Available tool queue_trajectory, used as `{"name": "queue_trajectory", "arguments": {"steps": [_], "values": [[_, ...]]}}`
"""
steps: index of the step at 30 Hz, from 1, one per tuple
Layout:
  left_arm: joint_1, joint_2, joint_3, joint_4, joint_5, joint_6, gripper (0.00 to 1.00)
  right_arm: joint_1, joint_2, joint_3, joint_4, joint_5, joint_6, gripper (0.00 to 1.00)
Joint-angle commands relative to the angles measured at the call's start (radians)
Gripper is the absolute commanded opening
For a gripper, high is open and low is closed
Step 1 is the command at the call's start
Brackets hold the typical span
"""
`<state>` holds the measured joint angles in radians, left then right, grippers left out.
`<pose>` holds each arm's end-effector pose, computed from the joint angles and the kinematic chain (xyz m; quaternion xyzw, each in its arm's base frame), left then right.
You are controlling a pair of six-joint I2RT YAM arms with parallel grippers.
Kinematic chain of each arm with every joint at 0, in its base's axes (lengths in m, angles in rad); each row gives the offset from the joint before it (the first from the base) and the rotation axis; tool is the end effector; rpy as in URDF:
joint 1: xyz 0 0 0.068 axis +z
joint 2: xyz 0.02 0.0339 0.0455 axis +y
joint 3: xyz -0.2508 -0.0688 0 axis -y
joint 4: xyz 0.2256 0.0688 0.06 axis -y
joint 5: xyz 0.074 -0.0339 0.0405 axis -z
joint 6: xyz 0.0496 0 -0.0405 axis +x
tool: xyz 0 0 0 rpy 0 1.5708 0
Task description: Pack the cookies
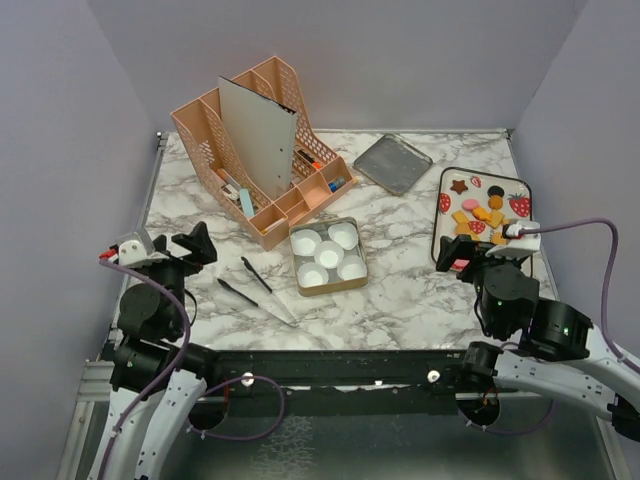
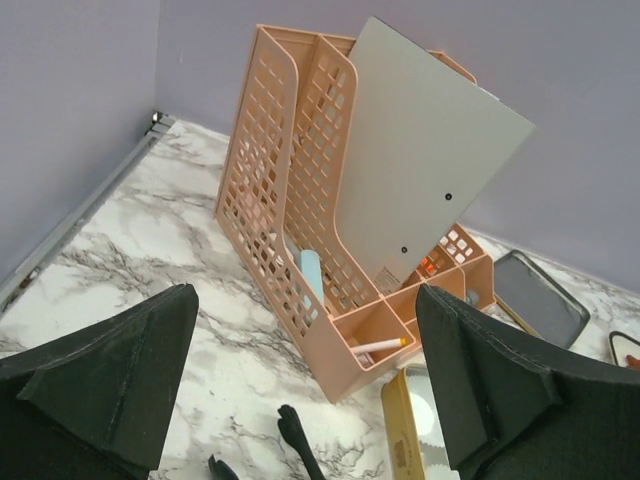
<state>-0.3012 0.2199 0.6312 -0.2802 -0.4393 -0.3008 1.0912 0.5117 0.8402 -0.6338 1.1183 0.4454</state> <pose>0.0787 -0.0024 0.3289 -0.1637 0.6435 -0.0804 0.7434 0.0796 0.0564 0.3371 0.0806 0.7478 0.0408 0.6577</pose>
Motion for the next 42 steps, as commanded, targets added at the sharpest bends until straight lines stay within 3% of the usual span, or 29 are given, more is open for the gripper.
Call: {"name": "queue_trajectory", "arguments": {"steps": [1,8,15,23,28,42], "values": [[0.005,0.071,0.051,-0.104,-0.023,-0.116,0.99,0.004,0.018,-0.033,0.075,-0.053,-0.040,1.00],[0.005,0.224,0.030,-0.224,0.031,-0.357,0.99,0.004,0.041,-0.101,0.163,-0.117,-0.050,1.00],[0.005,0.352,-0.066,-0.229,0.122,-0.544,0.99,0.003,0.074,-0.167,0.253,-0.170,-0.051,1.00],[0.004,0.529,-0.108,-0.261,0.170,-0.612,0.99,0.004,0.126,-0.217,0.326,-0.225,-0.049,1.00],[0.004,0.585,-0.132,-0.307,0.143,-0.728,0.99,0.003,0.153,-0.234,0.349,-0.245,-0.040,1.00],[-0.081,0.707,-0.164,-0.298,0.034,-0.793,0.95,0.002,0.221,-0.272,0.431,-0.261,-0.065,1.00]]}}
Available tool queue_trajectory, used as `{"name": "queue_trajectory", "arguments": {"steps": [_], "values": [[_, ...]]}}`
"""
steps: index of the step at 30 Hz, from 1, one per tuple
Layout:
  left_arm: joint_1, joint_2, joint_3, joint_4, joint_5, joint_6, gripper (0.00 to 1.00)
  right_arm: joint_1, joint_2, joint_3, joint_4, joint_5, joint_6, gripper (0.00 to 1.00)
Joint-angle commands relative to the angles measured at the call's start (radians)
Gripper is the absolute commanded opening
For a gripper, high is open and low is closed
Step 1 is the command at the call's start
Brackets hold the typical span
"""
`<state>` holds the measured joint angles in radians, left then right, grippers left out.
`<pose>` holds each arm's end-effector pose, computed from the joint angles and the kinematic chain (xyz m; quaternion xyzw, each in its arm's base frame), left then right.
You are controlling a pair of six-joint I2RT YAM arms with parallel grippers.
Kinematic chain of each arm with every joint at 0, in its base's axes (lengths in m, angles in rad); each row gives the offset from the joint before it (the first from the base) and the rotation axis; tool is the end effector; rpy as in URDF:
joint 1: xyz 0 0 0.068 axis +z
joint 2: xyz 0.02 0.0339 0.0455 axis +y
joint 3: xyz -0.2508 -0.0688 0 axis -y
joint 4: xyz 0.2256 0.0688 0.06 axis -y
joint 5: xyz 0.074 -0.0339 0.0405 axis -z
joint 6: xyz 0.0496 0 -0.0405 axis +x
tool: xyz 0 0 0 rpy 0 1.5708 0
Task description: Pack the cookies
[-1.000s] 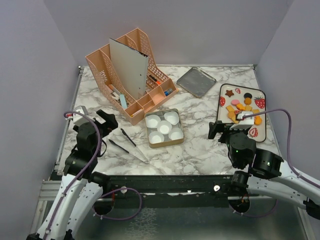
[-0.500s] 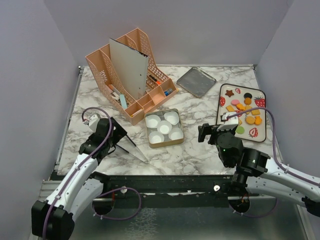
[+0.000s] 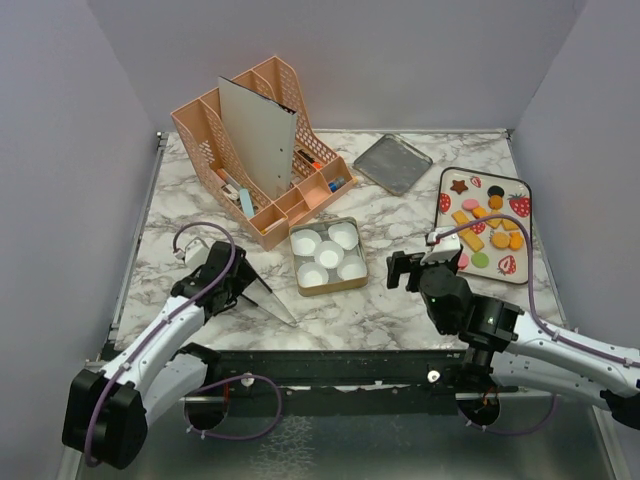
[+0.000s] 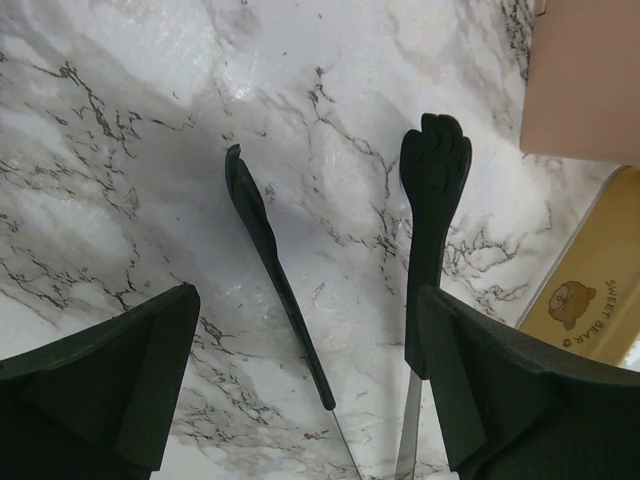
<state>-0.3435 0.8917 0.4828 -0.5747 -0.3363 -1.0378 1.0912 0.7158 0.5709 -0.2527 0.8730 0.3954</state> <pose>0.1564 -0.0386 0.1734 -0.3666 0.8709 -0.0583 0.3220 0.1077 0.1246 0.2639 -0.0373 0.7893 0.0802 0.6076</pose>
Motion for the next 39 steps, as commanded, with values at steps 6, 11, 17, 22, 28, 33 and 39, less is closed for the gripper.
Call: {"name": "queue_trajectory", "arguments": {"steps": [6,11,17,22,28,33,39], "values": [[-0.088,0.098,-0.027,0.022,-0.108,-0.105,0.79,0.003,0.036,0.006,0.038,-0.018,-0.016,1.00],[-0.096,0.136,-0.027,0.029,-0.139,-0.120,0.66,0.003,0.036,0.000,0.041,-0.029,-0.009,1.00],[-0.100,0.180,-0.032,0.059,-0.168,-0.123,0.51,0.003,0.055,0.000,0.047,-0.034,-0.008,1.00],[-0.101,0.197,-0.031,0.083,-0.152,-0.119,0.36,0.003,0.073,0.001,0.051,-0.065,0.010,1.00],[-0.101,0.105,-0.050,0.083,-0.168,-0.123,0.19,0.004,0.110,0.005,0.078,-0.122,0.014,1.00],[-0.100,-0.006,-0.062,0.079,-0.173,-0.135,0.00,0.004,0.165,0.024,0.104,-0.198,-0.011,1.00],[-0.100,-0.116,-0.051,0.065,-0.156,-0.142,0.00,0.004,0.230,0.040,0.167,-0.324,-0.073,1.00]]}}
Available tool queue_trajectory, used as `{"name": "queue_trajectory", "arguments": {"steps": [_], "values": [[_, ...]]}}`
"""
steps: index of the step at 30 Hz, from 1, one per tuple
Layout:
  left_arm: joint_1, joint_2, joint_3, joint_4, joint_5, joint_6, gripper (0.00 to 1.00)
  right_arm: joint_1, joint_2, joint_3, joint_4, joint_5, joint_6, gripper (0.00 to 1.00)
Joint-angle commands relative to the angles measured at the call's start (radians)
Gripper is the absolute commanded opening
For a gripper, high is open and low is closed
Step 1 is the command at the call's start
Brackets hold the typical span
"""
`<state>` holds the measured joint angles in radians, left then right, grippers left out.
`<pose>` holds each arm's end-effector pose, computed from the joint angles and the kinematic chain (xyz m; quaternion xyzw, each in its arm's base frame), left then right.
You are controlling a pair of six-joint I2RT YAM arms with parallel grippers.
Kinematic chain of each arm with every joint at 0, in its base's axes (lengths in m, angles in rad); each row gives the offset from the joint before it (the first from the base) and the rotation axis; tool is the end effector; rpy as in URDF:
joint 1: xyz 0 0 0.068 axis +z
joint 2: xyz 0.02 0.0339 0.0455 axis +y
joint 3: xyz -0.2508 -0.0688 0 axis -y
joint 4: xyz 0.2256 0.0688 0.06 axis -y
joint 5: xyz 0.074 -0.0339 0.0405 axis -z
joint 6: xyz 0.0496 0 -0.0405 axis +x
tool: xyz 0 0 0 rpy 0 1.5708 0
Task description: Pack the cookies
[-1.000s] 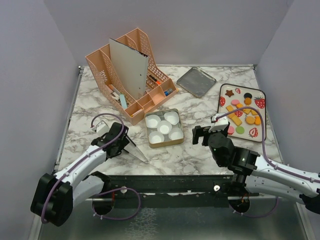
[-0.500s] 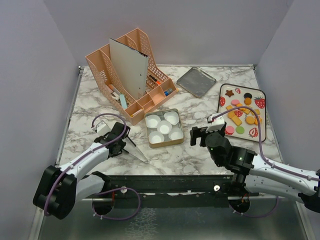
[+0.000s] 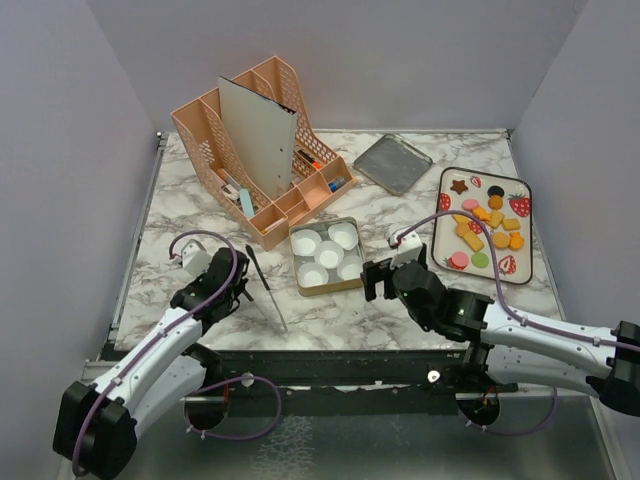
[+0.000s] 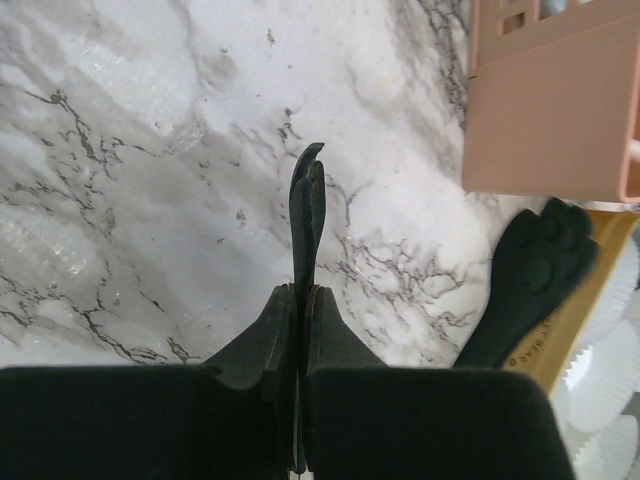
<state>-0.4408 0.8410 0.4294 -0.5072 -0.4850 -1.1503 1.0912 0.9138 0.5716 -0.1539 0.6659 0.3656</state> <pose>0.1501 -0.0453 0.1715 -0.3915 0.8356 -0.0628 0.3801 0.1189 0.1623 0.2391 -0.1317 0.8184 0.1125 0.5479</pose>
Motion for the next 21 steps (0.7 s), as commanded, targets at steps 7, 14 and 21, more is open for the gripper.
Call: {"name": "queue_trajectory", "arguments": {"steps": [7,14,21], "values": [[-0.003,-0.220,0.018,0.004,0.026,-0.016,0.00,0.004,0.093,0.061,0.144,-0.280,-0.026,1.00],[-0.003,-0.313,0.054,0.015,0.040,-0.043,0.00,0.004,0.170,0.091,0.251,-0.430,0.019,1.00],[-0.003,-0.213,0.153,0.051,0.067,-0.043,0.00,0.004,0.232,0.132,0.296,-0.505,-0.024,1.00]]}}
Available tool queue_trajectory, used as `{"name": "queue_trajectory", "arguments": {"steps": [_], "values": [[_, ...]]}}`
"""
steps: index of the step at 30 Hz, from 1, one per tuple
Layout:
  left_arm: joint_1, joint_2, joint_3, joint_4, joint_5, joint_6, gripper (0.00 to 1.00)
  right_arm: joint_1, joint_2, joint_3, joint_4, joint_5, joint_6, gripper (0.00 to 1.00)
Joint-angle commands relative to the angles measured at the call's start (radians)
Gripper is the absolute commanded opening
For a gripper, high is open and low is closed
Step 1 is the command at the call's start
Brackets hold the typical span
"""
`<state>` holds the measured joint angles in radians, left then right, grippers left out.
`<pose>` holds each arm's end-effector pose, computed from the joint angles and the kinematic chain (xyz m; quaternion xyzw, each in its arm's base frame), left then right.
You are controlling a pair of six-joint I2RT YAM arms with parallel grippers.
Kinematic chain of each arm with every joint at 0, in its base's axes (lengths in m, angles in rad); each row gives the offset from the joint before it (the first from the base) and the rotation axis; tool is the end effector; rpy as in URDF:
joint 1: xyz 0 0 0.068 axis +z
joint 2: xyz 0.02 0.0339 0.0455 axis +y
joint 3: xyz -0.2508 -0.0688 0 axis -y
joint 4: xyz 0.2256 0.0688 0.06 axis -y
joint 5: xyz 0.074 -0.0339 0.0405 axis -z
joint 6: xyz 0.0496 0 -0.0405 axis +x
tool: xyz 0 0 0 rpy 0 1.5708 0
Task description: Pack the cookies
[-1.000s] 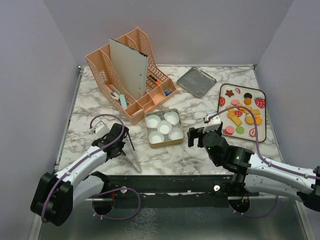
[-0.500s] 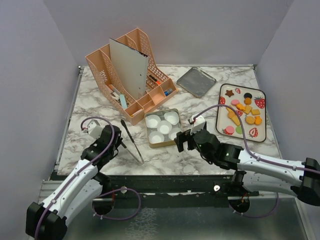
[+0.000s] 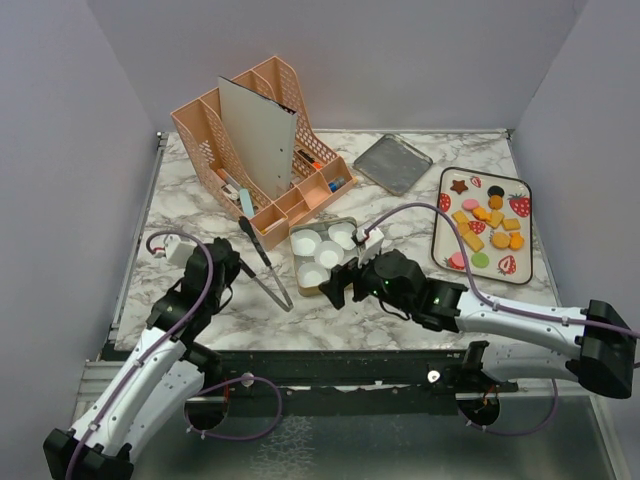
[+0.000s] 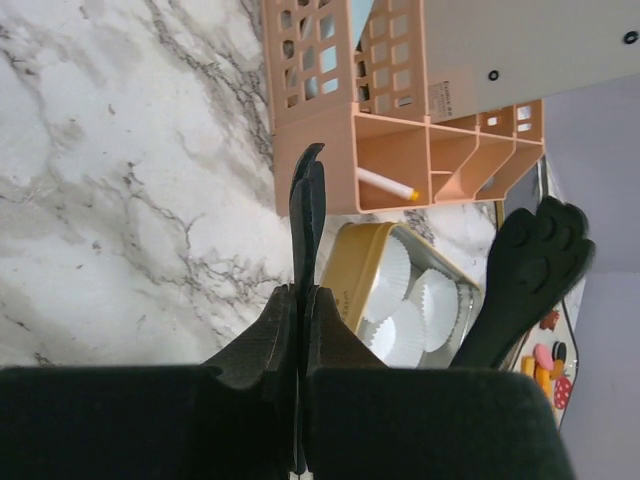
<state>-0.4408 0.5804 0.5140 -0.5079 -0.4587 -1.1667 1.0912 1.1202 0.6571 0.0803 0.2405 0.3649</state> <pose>0.1349 -0.0394 0.2316 -0.4053 0.7611 -0.1965 0.4668 0.1271 0.2188 0.2465 -0.2295 0.7929 0.2955 0.4809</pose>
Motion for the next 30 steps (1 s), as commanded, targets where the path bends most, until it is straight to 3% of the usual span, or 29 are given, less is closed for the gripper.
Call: {"name": "queue_trajectory", "arguments": {"steps": [1,4,14,25,30], "values": [[-0.003,0.058,0.072,0.075,0.054,-0.020,0.00,0.004,0.032,0.052,0.067,-0.087,-0.031,1.00],[-0.003,0.081,0.076,0.152,0.092,-0.011,0.00,0.004,0.047,0.064,0.091,-0.098,-0.036,1.00],[-0.003,0.181,0.138,0.182,0.095,-0.048,0.00,0.006,0.121,0.068,0.227,-0.083,-0.114,1.00],[-0.003,0.130,-0.002,0.627,0.281,0.030,0.00,-0.009,0.106,0.058,0.338,-0.229,0.000,1.00],[-0.003,0.132,-0.057,0.820,0.360,-0.002,0.00,-0.142,0.037,-0.035,0.491,-0.431,0.167,1.00]]}}
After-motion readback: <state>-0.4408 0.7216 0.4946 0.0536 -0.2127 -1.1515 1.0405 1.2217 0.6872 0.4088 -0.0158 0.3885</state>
